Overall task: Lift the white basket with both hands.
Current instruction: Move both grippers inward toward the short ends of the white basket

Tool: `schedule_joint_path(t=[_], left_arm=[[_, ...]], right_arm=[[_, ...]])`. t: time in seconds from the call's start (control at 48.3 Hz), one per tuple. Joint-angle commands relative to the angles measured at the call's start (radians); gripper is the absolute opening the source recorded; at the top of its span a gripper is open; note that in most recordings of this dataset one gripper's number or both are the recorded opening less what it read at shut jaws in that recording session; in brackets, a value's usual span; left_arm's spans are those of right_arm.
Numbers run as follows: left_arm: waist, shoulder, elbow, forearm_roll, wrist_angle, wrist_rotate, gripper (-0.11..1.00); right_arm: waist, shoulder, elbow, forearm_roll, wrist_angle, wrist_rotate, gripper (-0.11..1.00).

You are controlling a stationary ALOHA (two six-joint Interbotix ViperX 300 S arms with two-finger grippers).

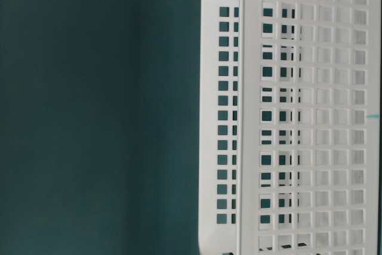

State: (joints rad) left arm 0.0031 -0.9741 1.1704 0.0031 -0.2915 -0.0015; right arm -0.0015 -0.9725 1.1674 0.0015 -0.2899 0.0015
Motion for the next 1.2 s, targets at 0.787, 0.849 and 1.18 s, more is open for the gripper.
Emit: schedule_joint_path(t=[0.787,0.849,1.18], left_arm=[[0.048,0.153,-0.250,0.015,0.502,-1.015,-0.05],[0.060,0.179,-0.267,0.015,0.554,-1.049,-0.05],[0.110,0.393,-0.380,0.017,0.874,-1.207,-0.05]], right_arm=[[-0.216,0.408,-0.374,0.439,0.790,0.729,-0.01],[-0.236,0.434,-0.387,0.430,0.851,0.787,-0.01],[-0.249,0.594,-0.514,0.267,1.249,1.005,-0.01]])
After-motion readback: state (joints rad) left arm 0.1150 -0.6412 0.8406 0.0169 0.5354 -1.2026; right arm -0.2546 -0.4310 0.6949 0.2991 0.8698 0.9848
